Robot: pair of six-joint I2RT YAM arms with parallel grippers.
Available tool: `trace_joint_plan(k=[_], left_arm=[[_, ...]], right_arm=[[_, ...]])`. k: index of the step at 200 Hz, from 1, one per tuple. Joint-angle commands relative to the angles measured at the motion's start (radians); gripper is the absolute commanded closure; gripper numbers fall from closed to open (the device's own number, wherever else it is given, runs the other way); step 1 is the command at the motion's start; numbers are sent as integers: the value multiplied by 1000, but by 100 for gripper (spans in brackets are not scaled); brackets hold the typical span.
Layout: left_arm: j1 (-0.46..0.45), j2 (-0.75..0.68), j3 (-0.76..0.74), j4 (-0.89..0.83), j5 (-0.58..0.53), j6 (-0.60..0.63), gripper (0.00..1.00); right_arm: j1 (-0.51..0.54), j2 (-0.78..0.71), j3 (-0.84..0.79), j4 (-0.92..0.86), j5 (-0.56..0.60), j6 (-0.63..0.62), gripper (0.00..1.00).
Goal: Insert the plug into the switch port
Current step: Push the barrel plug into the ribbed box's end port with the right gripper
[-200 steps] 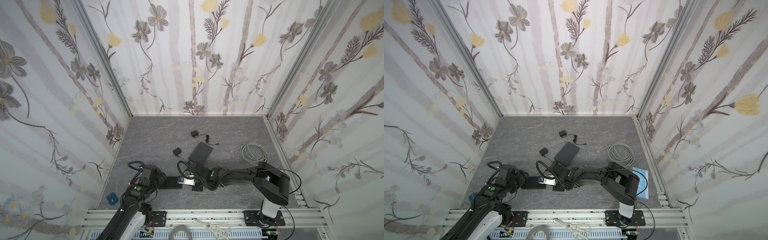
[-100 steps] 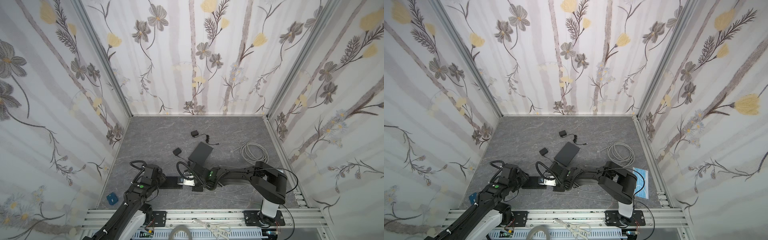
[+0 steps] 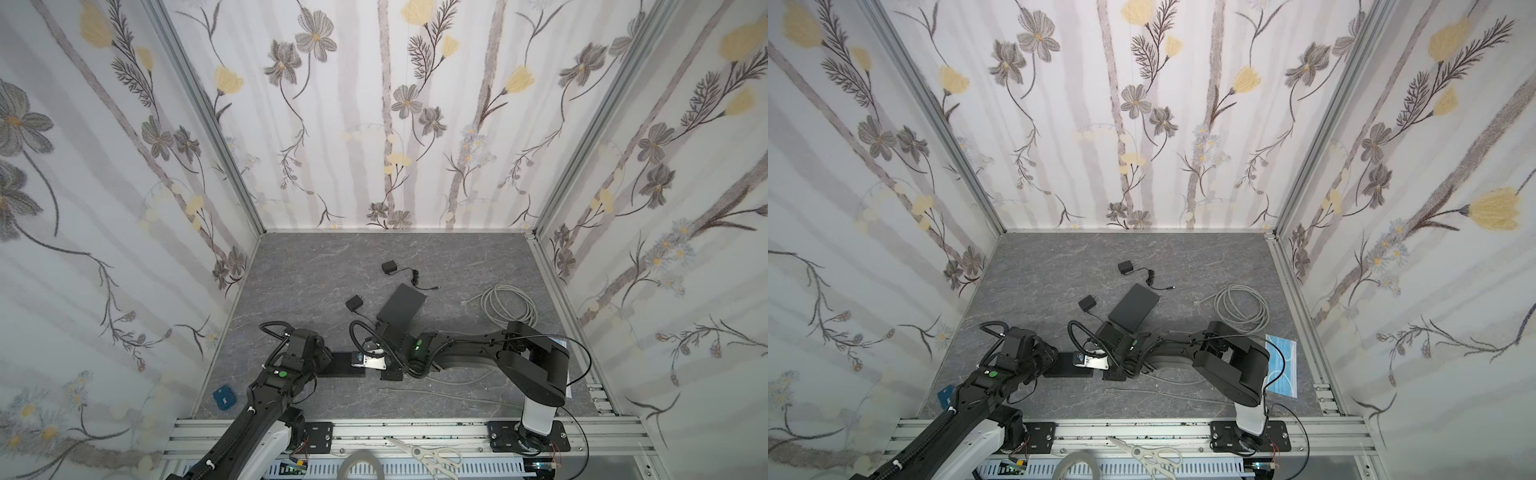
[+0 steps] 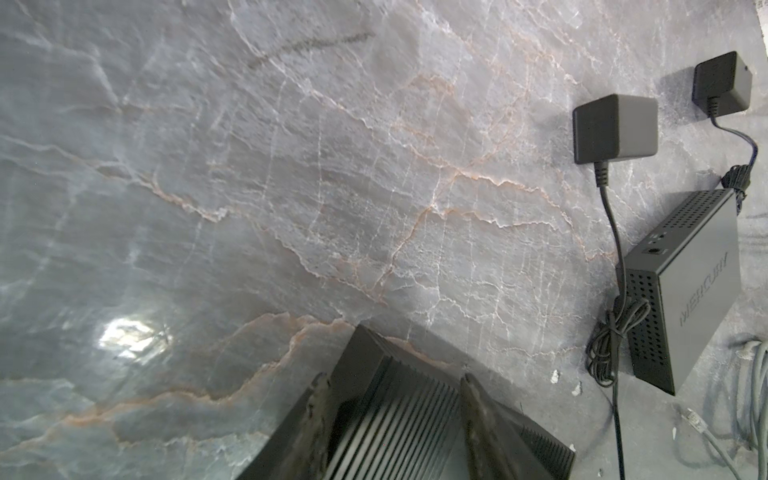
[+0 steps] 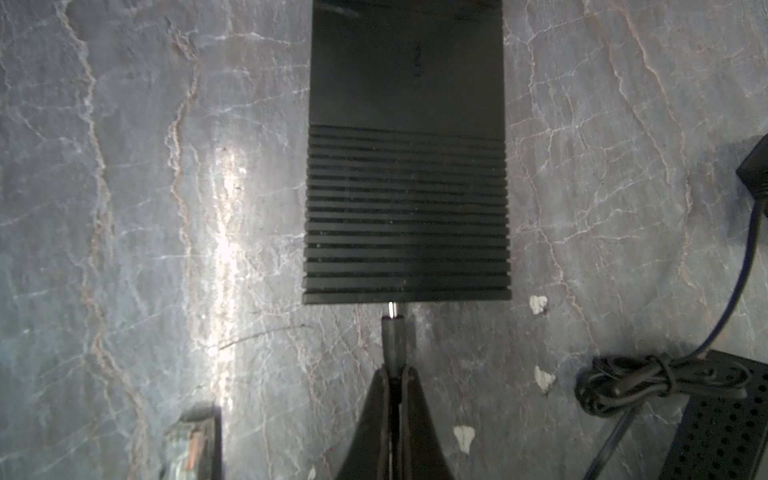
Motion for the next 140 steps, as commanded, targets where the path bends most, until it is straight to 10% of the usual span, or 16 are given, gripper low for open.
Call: trace_joint_plan(k=[1,140], left_arm=[[0,5,-1,20,16,-1,49],[0,-15,-26,38,54,-31,52]], right_arm=[[1,8,11,45,-18,-4,100],[4,23,94,39,-63,5,100]])
